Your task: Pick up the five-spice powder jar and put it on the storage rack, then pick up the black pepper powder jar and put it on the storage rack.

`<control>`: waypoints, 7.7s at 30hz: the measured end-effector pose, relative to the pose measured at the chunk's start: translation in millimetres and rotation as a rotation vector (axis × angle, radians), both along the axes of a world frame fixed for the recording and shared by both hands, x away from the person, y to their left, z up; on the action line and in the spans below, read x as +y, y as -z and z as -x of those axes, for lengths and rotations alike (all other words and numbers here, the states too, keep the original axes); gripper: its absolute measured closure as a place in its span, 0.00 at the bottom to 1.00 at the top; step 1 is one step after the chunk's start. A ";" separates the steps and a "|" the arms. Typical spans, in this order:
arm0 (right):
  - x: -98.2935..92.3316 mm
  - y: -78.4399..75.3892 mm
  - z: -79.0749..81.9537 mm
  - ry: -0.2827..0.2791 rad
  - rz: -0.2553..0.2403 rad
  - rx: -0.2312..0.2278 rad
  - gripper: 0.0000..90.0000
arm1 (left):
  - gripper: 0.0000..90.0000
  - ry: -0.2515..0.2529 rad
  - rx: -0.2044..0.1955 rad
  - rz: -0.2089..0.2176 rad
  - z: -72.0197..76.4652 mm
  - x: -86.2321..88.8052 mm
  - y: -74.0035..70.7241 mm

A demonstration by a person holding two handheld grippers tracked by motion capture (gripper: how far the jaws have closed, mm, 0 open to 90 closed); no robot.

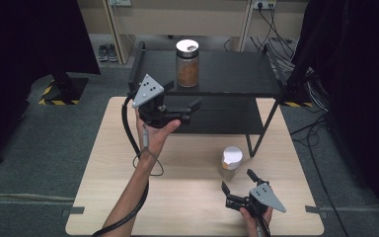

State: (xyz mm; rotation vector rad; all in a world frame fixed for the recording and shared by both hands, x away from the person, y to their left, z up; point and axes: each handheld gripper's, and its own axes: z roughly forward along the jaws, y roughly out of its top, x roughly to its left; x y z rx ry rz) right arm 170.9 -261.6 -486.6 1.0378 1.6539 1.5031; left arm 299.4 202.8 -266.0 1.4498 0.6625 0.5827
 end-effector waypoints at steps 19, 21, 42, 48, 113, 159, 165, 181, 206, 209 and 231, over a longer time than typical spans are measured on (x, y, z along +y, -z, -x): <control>0.3 0.0 0.0 -0.002 0.000 0.001 0.01 | 0.01 0.005 -0.038 -0.049 34.1 -2.4 53.7; 0.3 0.0 0.1 -0.002 0.000 0.001 0.01 | 0.01 0.009 -0.037 -0.047 35.7 -1.7 62.3; -0.3 -0.4 0.3 -0.002 0.000 0.000 0.01 | 0.00 0.022 -0.007 0.002 47.8 8.1 135.3; -0.1 -0.5 0.4 -0.004 0.002 0.000 0.01 | 0.00 0.017 0.016 0.018 50.0 11.7 156.6; -0.3 -0.1 -0.1 -0.003 -0.001 0.001 0.01 | 0.01 -0.068 0.137 0.002 106.7 20.1 254.1; 0.9 0.7 -2.5 0.010 0.002 -0.003 0.00 | 0.00 -0.065 0.134 -0.007 107.2 19.2 253.4; 1.8 0.7 -5.0 0.017 0.006 -0.004 0.00 | 0.00 -0.065 0.134 -0.008 107.2 19.2 253.4; 7.3 1.4 -21.7 0.026 0.033 -0.003 0.00 | 0.00 -0.065 0.135 -0.008 107.1 19.0 253.2; 15.3 5.2 -59.7 0.039 0.075 0.052 0.13 | 0.00 -0.064 0.136 -0.006 106.9 19.2 253.3; 16.6 5.2 -63.0 0.040 0.078 0.059 0.16 | 0.00 -0.064 0.137 -0.005 106.9 19.1 253.3; 20.9 0.8 -75.8 0.039 0.122 0.105 0.34 | 0.01 -0.065 0.139 -0.003 106.7 19.3 253.3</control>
